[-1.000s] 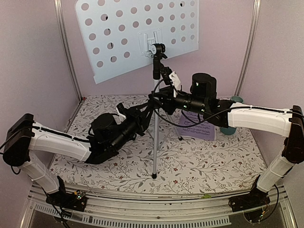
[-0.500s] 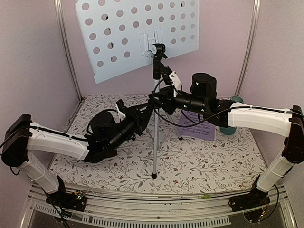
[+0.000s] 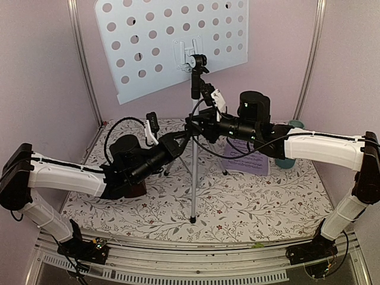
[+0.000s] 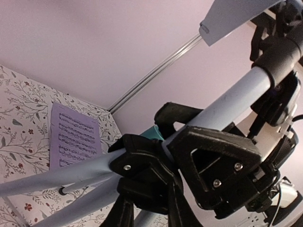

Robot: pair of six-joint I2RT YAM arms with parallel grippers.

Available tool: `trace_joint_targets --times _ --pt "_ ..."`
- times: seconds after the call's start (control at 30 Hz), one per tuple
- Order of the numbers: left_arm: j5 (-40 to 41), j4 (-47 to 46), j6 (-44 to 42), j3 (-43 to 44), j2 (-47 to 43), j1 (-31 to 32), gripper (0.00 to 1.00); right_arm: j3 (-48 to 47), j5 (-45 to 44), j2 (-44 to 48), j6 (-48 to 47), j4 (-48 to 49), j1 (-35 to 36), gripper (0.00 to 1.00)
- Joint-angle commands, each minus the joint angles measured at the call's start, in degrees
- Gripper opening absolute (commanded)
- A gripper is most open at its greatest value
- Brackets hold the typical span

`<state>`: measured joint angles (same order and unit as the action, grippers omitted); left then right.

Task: Set up the instrument practice props
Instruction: Screw the knob on the music stand.

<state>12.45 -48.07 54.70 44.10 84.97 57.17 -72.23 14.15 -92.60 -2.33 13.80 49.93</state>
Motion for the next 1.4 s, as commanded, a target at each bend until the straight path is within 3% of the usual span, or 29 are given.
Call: trace_joint_targets --times 0.0,0.27,0.53,1.37 --pt "-4.63 7.58 -25.64 1.08 0.38 -0.81 0.0 3.32 2.11 -5.75 -1.01 -16.28 1.54 0.0" --pt "-9.35 7.74 -36.54 1.11 0.38 -1.59 0.0 3.32 2.55 -6.37 -0.92 -15.77 1.49 0.0" --pt "-9.12 8.92 -39.77 0.99 -0.22 -1.75 0.0 1.3 2.63 -6.36 -0.84 -15.98 1.52 0.0" --pt "-11.27 16.01 -68.03 1.94 0.0 -1.71 0.0 1.48 2.67 -6.2 -1.27 -15.85 1.52 0.0"
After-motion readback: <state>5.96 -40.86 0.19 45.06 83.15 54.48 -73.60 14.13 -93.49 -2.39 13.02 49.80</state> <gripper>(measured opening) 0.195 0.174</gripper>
